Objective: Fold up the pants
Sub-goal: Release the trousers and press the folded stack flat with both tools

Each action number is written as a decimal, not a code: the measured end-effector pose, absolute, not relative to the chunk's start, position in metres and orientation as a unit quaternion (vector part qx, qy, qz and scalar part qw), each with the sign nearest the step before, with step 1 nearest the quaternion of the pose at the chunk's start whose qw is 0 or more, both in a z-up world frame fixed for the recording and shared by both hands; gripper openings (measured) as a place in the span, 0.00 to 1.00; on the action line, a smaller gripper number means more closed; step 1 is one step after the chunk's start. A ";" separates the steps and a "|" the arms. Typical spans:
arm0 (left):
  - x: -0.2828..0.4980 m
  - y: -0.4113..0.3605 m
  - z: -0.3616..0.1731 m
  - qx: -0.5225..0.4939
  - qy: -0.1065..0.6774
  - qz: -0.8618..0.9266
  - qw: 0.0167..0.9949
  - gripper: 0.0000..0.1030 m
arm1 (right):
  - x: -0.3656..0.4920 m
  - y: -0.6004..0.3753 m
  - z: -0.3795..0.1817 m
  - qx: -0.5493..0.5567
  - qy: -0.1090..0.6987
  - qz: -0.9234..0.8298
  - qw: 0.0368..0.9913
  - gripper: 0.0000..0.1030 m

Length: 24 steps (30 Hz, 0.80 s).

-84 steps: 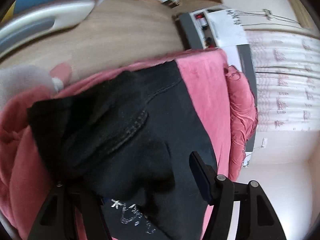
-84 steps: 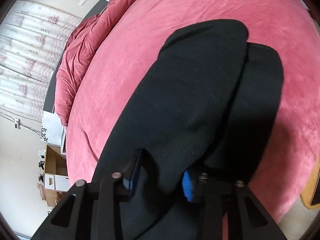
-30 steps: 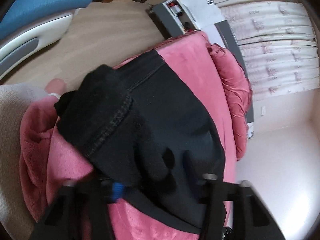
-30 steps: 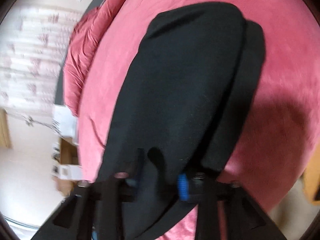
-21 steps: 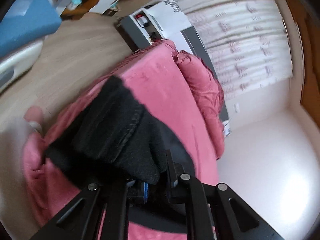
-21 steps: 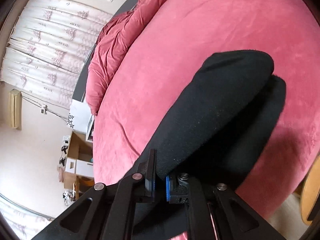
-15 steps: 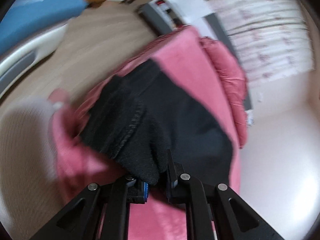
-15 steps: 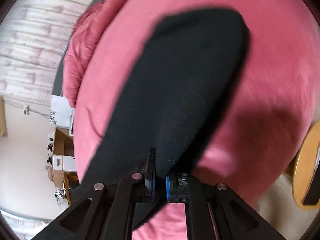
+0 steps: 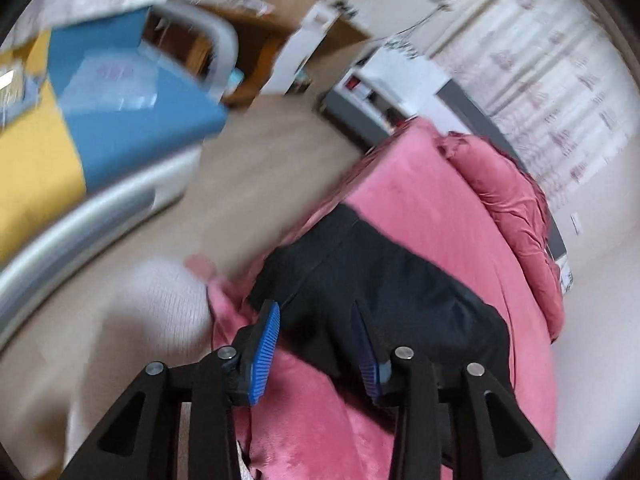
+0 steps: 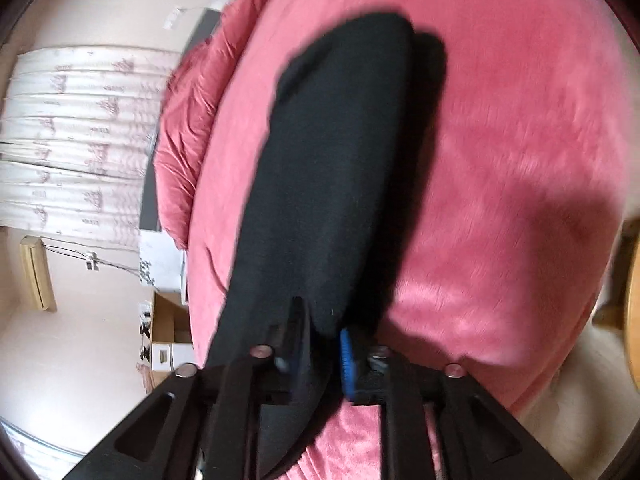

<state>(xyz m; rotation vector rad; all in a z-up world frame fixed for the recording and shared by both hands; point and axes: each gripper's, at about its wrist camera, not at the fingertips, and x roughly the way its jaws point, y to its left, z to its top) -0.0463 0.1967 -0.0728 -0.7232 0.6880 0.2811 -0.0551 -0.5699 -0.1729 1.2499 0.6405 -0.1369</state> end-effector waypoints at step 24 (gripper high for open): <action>0.083 0.056 -0.126 -0.184 0.445 -0.023 0.876 0.41 | -0.009 -0.618 -0.127 0.401 0.338 -0.216 0.824 0.18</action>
